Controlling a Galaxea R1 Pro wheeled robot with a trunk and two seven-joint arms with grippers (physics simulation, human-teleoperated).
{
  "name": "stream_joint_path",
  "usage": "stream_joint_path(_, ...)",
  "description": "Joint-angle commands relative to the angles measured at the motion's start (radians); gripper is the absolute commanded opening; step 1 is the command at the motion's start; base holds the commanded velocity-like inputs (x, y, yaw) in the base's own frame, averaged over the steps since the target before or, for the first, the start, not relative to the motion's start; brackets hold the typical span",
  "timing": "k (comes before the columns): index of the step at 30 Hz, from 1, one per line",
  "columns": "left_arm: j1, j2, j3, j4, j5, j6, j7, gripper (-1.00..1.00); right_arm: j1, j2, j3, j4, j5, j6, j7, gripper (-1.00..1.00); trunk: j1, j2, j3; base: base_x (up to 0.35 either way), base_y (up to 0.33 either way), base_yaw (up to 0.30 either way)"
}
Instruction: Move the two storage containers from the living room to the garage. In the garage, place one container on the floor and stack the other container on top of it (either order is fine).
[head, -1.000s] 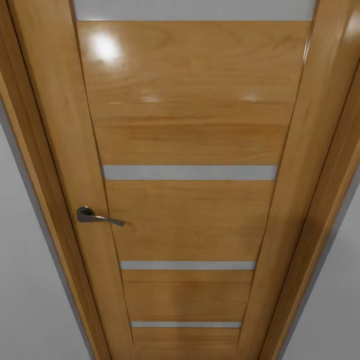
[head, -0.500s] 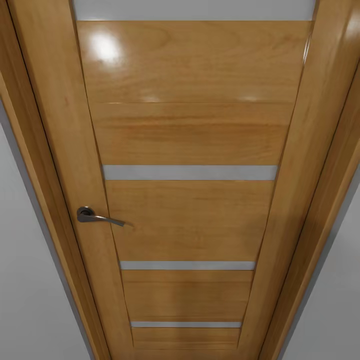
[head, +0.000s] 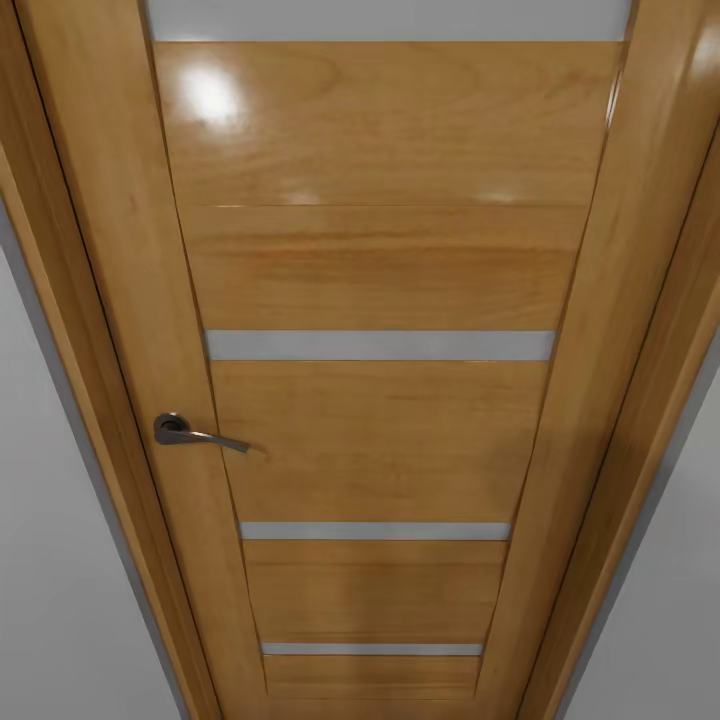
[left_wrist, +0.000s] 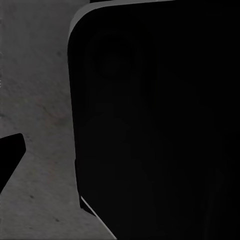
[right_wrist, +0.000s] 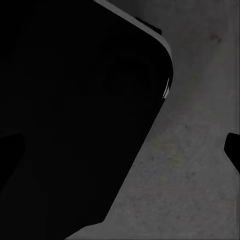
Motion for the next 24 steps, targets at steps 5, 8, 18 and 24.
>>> stream_joint_path(5, 0.000, 0.001, -0.001, 0.000, 0.001, 0.000, 0.000, 1.00, -0.011, -0.004, 0.014, -0.027, 0.001, -0.006, -0.002, 1.00, 0.000, 0.000, -0.001, 0.000, 0.000, 0.000)
stream_joint_path(8, 0.000, 0.001, -0.001, 0.000, 0.001, 0.000, 0.000, 1.00, -0.020, -0.005, 0.016, -0.031, 0.001, -0.007, -0.002, 1.00, 0.000, 0.000, -0.001, 0.000, 0.000, 0.000)
stream_joint_path(18, 0.000, 0.000, 0.001, 0.000, 0.001, 0.000, 0.000, 1.00, -0.026, -0.006, 0.017, -0.036, 0.001, -0.011, -0.003, 1.00, 0.000, 0.000, -0.001, 0.000, 0.000, 0.000)
stream_joint_path(24, 0.000, 0.001, 0.001, 0.000, 0.001, 0.000, 0.002, 1.00, -0.028, -0.006, 0.018, -0.038, 0.001, -0.016, -0.004, 1.00, 0.000, 0.000, -0.001, 0.000, 0.000, 0.000)
